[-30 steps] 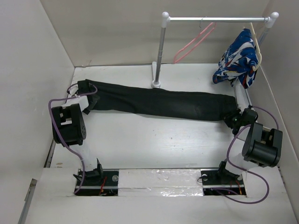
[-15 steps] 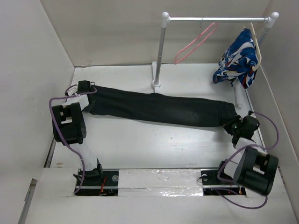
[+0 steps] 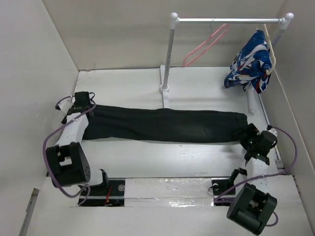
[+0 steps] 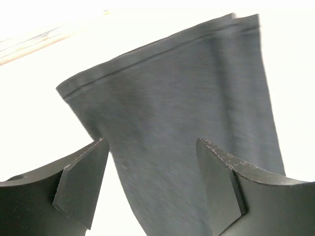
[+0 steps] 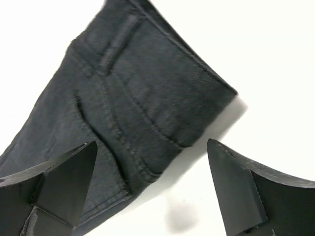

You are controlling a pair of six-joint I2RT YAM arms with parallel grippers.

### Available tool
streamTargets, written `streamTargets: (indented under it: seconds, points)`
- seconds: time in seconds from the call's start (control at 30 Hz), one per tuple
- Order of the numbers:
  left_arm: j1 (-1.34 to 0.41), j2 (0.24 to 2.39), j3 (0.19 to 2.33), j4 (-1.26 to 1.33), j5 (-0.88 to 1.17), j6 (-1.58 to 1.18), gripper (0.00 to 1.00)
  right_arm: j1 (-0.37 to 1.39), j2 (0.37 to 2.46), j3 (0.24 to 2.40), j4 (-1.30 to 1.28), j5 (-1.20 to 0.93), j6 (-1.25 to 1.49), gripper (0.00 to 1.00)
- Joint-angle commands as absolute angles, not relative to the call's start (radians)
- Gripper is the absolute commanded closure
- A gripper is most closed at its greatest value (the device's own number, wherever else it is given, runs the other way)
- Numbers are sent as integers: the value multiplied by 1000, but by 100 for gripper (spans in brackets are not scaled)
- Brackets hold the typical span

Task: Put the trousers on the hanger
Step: Fold the trousers at the center of the board.

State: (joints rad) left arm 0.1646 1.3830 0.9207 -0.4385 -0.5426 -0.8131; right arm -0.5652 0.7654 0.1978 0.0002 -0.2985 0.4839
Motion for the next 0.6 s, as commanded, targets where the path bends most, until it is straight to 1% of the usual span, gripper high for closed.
streamTargets:
  seconds: [0.0,0.07,0.1,0.17,0.2,0.23,0.27,0.3,0.33,0.37,0.4,0.43,0.47,0.5,0.57]
  points:
    - [124,1280,925,-375,-499,-755,31,-580,805,228,3,-230,474,0]
    - [110,1208,910,-312,-438,-738,33,-601,869,226,23,-245,479,0]
    - [95,1181,894,-270,-342,-724,35,-601,893,227,49,-259,482,0]
    - [40,1132,838,-171,-252,-719,39,-627,972,229,78,-287,491,0]
    - [13,1094,821,-140,-203,-738,47,-627,1001,227,124,-296,502,1]
    - [-21,1082,795,-115,-187,-742,50,-627,1034,230,150,-299,508,1]
    - [-97,1072,790,-86,-180,-750,53,-627,1066,238,169,-308,511,4]
    - [-138,1075,790,-80,-184,-767,59,-627,1127,247,202,-324,511,9]
    - [-182,1080,792,-72,-189,-772,60,-627,1153,256,233,-357,517,11]
    - [-281,1094,792,-55,-213,-779,61,-627,1184,244,336,-383,544,25]
    - [-334,1101,790,-46,-233,-787,62,-627,1189,229,397,-405,561,41]
    - [-386,1109,784,-37,-251,-799,65,-627,1190,209,452,-441,578,56]
    - [-440,1126,779,-13,-273,-801,69,-618,1183,181,497,-457,586,66]
    - [-545,1135,776,-6,-332,-801,74,-591,1169,179,505,-465,577,86]
    - [-635,1155,769,-6,-399,-801,80,-545,1086,187,462,-453,546,97]
